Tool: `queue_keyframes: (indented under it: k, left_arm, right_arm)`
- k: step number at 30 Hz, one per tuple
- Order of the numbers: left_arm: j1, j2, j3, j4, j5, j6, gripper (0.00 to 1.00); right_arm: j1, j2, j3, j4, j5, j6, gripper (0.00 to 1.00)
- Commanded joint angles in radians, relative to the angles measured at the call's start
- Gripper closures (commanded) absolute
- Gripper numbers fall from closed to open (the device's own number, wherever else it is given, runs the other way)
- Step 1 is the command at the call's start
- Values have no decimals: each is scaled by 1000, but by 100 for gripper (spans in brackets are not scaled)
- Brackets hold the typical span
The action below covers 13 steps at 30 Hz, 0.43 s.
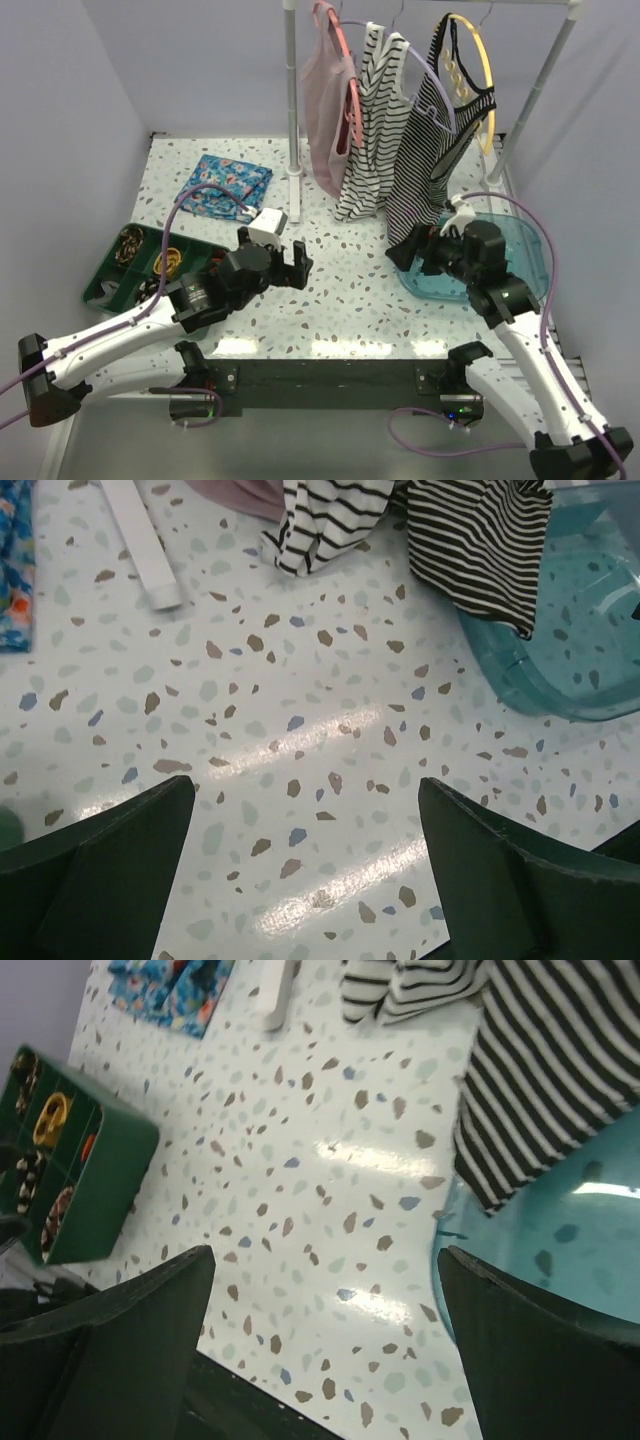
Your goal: Place the tank top on the hanger
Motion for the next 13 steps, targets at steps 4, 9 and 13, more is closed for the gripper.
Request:
queue_keyframes:
  k: [4,9,13]
  left_arm:
    - [-3,3,-131,151,-66,-131,0]
    - [-3,39,-170,151,-87,-142,0]
    - [-3,16,-196,200,-71,-124,0]
  right_arm:
    - [410,129,-115,270,272,92,2]
    - [544,232,-115,417,341,98,1]
    - [559,272,-95,428,367,75,1]
